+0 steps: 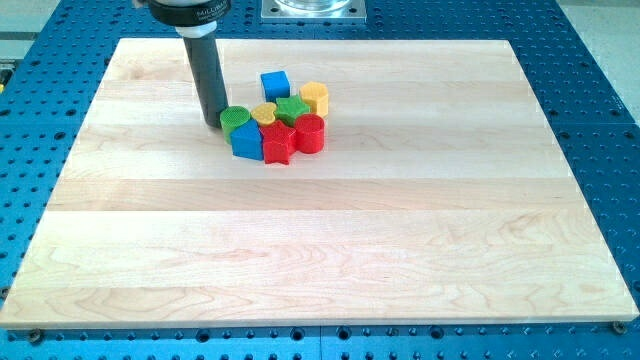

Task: Adjust all the blocks to form a group

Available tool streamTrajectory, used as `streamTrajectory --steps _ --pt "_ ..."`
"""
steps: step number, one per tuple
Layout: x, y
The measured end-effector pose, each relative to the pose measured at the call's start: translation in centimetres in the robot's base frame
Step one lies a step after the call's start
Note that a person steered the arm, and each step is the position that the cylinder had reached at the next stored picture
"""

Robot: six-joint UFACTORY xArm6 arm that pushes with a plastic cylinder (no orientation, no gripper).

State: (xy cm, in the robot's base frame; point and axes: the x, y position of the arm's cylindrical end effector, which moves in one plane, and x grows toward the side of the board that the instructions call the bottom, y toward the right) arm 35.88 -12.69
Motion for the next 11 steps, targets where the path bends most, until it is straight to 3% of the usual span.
streamTrajectory --steps 1,2,3,4,6,9,10,11 --pt "-5.0 -4.8" --pt "-9.7 -1.0" --pt "-10.4 5.1" --pt "-9.8 7.2" --pt "-6.4 7.3" --pt "-5.0 5.6" --pt "-8.9 7.9" --pt "-7.4 15.9"
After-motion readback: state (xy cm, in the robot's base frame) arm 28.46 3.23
